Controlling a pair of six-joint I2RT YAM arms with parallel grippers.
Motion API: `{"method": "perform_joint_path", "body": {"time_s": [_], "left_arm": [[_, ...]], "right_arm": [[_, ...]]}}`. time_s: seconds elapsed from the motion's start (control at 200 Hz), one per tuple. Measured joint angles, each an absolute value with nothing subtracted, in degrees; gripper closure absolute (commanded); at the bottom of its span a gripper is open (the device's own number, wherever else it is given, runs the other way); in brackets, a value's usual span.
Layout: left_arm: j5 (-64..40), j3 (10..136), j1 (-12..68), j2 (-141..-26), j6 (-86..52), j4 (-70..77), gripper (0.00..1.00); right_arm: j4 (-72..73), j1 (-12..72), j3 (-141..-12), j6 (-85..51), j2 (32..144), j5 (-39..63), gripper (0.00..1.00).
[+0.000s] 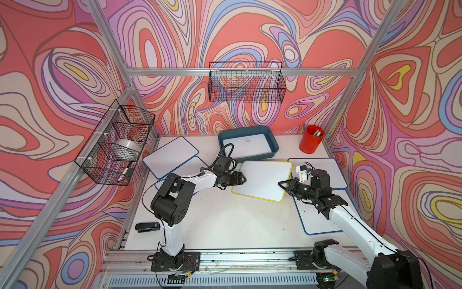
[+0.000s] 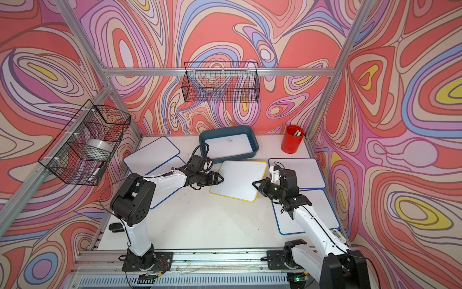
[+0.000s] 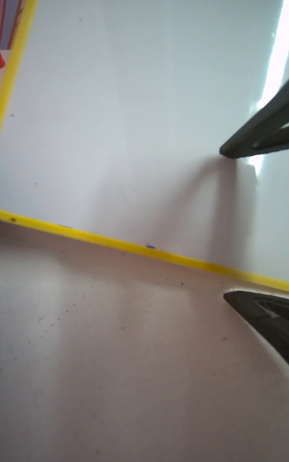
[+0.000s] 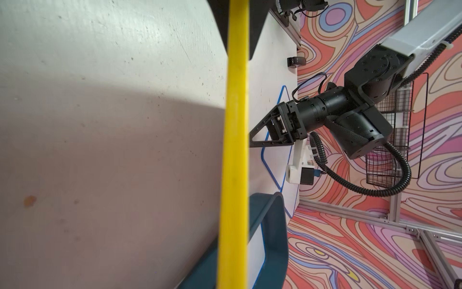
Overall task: Put the whiteboard into the storage box
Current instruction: Pick up the whiteboard at the center of the board.
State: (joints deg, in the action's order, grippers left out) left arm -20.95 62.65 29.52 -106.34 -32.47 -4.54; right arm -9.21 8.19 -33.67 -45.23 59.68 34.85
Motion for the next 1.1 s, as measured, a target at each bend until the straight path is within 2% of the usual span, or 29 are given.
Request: {"method": "perform_joint_path", "body": {"time_s": [0.19,0.386,0.581,1.102], "left_arm": [[-19.2,57.3,28.6,-100.7,-34.3,-4.5,0.20],[-19.9,49.2,19.8,-92.7,-39.5,-0.7,0.20],[-20.7,48.3,15.0,-91.2,-40.3,-1.1,0.20],[-21.2,46.5,13.9,-87.0,-40.6,-1.8,0.20]], "right_arm": [[-11.3,7.8,-38.3,-39.2,64.6,39.6,0.98],[-13.8,7.8,-41.9,-35.3,67.3,43.4,0.99],[-10.7,7.6,-46.3,-34.6,73.3,47.5,0.99],[3.2,5.8,-60.9,-37.4,89.8,49.1,0.99]]}}
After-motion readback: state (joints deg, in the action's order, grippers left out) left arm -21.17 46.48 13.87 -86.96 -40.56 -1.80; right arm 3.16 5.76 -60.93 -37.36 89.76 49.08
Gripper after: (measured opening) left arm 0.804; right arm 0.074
